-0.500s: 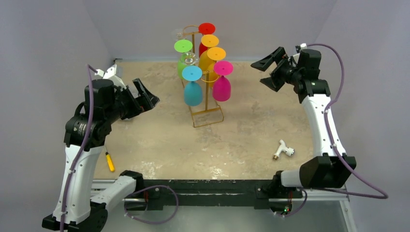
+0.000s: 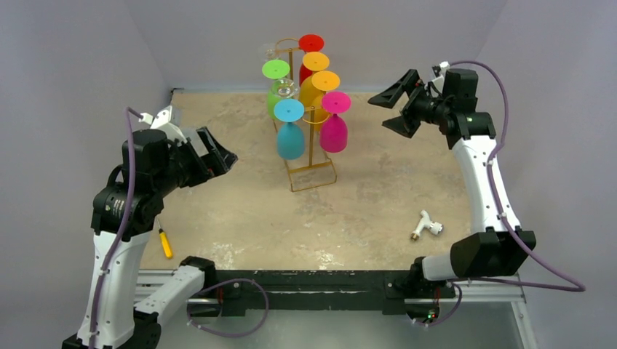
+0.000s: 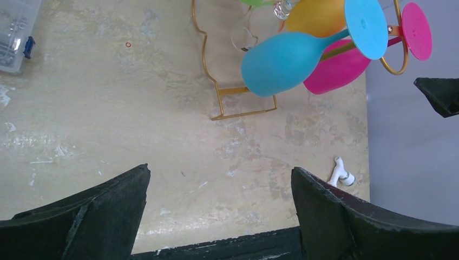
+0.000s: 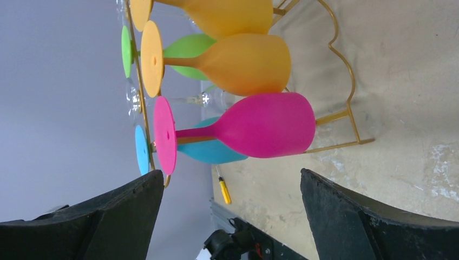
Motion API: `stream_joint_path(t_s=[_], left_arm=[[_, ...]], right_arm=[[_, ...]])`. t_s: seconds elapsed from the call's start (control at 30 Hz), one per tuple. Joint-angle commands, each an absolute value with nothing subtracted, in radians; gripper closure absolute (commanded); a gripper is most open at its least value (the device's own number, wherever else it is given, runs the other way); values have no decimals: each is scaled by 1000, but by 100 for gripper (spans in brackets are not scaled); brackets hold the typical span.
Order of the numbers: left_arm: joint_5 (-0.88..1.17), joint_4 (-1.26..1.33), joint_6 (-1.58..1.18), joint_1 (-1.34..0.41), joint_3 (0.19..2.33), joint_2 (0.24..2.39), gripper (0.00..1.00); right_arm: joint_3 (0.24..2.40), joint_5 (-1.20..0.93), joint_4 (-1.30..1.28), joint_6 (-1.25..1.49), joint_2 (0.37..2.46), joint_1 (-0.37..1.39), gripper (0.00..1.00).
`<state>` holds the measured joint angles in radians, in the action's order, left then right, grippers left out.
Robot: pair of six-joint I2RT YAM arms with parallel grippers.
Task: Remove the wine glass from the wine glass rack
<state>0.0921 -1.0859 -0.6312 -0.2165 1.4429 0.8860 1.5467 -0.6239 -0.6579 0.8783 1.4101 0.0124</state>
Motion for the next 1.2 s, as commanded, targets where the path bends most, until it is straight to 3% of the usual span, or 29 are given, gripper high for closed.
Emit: stream_joint_path(t_s=[0.0, 0.13, 0.3, 0.63, 1.17], left_arm=[[99, -1073, -603, -219, 1425, 843, 0], [101, -1087, -610, -218, 1422, 823, 1], [114, -1104, -607, -218, 1428, 795, 5], [127, -1139, -604, -218, 1425, 758, 6], [119, -1139, -600, -218, 1444, 755, 8]], right_arm=[[1595, -630, -651, 885, 1381, 21, 4], [1605, -698, -606, 927, 1409, 21, 6], [1513, -806, -359, 1091, 1409, 28, 13], [1542, -814, -279, 1157, 1469, 103, 32], [1545, -802, -261, 1183, 1517, 134, 52]])
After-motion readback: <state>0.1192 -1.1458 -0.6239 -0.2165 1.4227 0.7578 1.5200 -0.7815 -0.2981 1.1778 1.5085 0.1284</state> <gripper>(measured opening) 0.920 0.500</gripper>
